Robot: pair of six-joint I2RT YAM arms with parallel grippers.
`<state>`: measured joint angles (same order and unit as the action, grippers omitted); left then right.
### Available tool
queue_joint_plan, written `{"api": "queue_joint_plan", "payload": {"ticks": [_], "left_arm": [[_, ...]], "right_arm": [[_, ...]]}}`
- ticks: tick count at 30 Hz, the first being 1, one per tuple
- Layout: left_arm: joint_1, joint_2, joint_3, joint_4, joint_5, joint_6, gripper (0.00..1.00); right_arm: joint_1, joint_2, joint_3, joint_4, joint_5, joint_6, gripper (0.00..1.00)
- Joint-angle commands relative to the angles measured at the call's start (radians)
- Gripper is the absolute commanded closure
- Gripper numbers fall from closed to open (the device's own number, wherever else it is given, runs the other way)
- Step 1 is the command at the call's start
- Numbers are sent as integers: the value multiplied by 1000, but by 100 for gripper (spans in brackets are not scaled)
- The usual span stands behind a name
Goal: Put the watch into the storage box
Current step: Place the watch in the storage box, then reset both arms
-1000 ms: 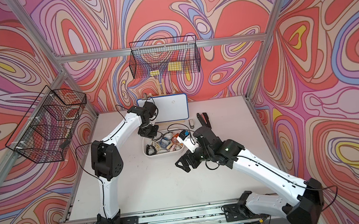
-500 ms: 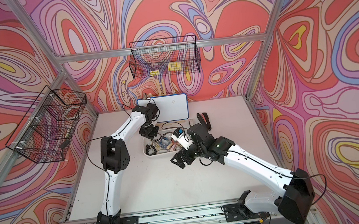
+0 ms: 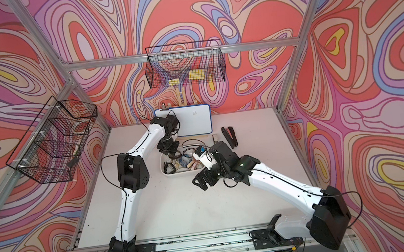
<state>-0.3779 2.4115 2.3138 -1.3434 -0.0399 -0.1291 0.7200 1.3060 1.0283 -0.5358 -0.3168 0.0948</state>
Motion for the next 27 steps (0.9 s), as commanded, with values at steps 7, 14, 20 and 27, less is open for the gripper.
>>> {"api": "queue_joint_plan", "payload": {"ticks": [7, 14, 20, 27], "left_arm": [[11, -205, -33, -29, 20, -27, 42], [11, -480, -290, 155, 88, -80, 36], [11, -794, -634, 384, 159, -138, 31], [12, -1192, -969, 589, 70, -155, 12]], "right_arm": [[4, 30, 23, 69, 17, 9, 2], [4, 75, 37, 122, 69, 80, 2], [2, 134, 58, 196, 81, 130, 2], [-115, 135, 47, 217, 357, 278, 2]]}}
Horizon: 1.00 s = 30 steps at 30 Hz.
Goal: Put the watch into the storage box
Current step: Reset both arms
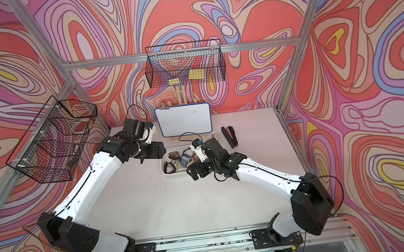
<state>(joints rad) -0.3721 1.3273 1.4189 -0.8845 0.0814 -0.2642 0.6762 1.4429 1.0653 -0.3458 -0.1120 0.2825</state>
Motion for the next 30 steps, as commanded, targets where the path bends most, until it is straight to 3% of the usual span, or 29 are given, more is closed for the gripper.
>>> {"api": "queue_joint_plan", "payload": {"ticks": [1, 3, 6, 10, 11, 13, 18, 19, 25, 30], "left_arm": [[6, -166, -118, 155, -80, -15, 8], [7, -264, -200, 205, -137, -4, 1], [7, -380, -329, 301, -240, 10, 0], [11, -436, -495, 454, -483, -2, 0], [12, -435, -548, 527, -563, 4, 0], [12, -441, -658, 705, -618, 52, 0], [19, -426, -965, 1219, -751, 173, 0], [28, -401, -993, 1275, -773, 187, 0], [81, -192, -1098, 1575, -793, 293, 0], [163, -64, -1132, 1742, -640, 282, 0]], "right_arm": [[-114, -2, 3, 37, 159, 110, 2], [-182, -4, -12, 54, 200, 117, 2], [-253, -8, -31, 82, 366, 75, 2], [-395, -19, -111, 203, 498, 76, 2], [-429, -19, -137, 234, 536, 95, 2], [-468, -21, -184, 278, 606, 111, 2], [-470, 2, -397, 693, 673, -61, 2], [-472, 10, -396, 698, 667, -80, 2], [-473, 82, -484, 1088, 593, -242, 2], [-481, 115, -478, 1143, 589, -335, 2]]}}
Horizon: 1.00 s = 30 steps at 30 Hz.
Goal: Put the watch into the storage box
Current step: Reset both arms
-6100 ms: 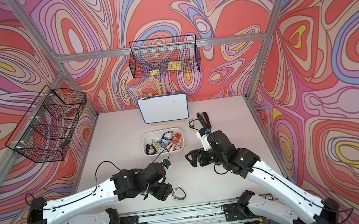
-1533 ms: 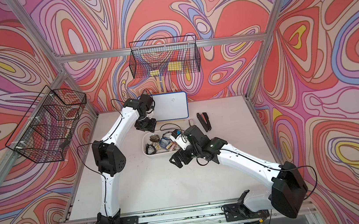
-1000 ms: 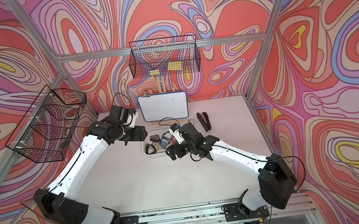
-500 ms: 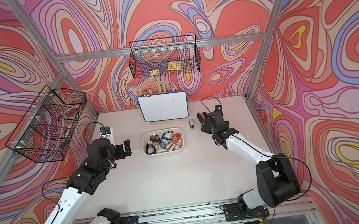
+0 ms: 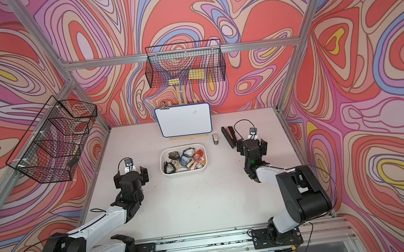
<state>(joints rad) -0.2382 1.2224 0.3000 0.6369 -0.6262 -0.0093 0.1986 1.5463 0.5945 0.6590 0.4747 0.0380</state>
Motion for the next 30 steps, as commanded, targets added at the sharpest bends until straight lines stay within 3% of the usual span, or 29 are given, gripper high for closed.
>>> {"api": "queue_joint_plan", "payload": {"ticks": [1, 6, 8, 11, 14, 16, 18, 21, 23, 25, 30], "left_arm": [[34, 74, -11, 247, 87, 42, 0], [48, 249, -33, 435, 188, 77, 0], [50, 310, -46, 553, 199, 107, 0], [92, 252, -39, 421, 301, 48, 0], [106, 379, -44, 596, 318, 77, 0], [110, 295, -25, 414, 349, 39, 0], [115, 361, -24, 523, 345, 66, 0], [128, 310, 23, 346, 369, 33, 0], [143, 339, 36, 374, 384, 35, 0], [159, 314, 59, 273, 403, 7, 0], [163, 325, 56, 300, 410, 9, 0]], "right_arm": [[-8, 2, -26, 153, 14, -95, 2], [-28, -55, -93, 63, -28, -31, 2], [-28, -33, -130, 114, -70, -18, 2], [-32, 0, -124, 141, -75, -36, 2], [-38, 68, -130, 274, -86, -99, 2], [-67, 115, -132, 317, -93, -72, 2], [-97, 105, -123, 272, -145, -41, 2], [-167, 126, -91, 219, -227, 21, 2], [-177, 116, -98, 213, -245, 30, 2], [-178, 158, -137, 340, -255, 12, 2], [-178, 151, -140, 321, -247, 21, 2]]}}
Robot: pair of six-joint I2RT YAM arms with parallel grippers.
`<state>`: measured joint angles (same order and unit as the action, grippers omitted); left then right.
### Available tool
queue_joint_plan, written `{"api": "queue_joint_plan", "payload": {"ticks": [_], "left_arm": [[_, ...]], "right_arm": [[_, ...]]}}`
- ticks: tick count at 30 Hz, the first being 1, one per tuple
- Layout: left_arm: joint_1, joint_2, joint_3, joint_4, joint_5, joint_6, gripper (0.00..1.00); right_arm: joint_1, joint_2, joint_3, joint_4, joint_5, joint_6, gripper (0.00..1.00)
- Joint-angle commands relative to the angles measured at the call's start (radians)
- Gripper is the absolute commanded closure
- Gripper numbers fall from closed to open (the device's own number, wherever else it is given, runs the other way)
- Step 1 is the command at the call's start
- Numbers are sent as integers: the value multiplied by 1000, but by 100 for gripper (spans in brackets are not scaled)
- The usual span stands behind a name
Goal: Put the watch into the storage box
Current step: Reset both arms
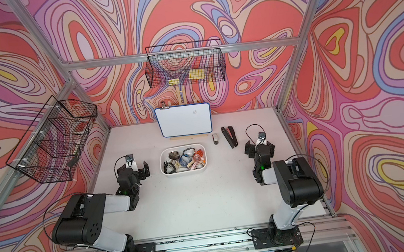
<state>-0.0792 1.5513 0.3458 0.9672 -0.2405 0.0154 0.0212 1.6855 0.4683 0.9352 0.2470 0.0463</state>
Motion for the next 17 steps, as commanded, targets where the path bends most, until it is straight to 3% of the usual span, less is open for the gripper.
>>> {"api": "queue_joint_plan", "payload": {"ticks": [1, 17], "left_arm": [[4, 1, 7, -11, 24, -12, 0], [6, -6, -6, 4, -18, -34, 0]], "right_arm": [[0, 16, -17, 60, -16, 10, 2], [0, 13, -20, 62, 4, 17, 2]]}}
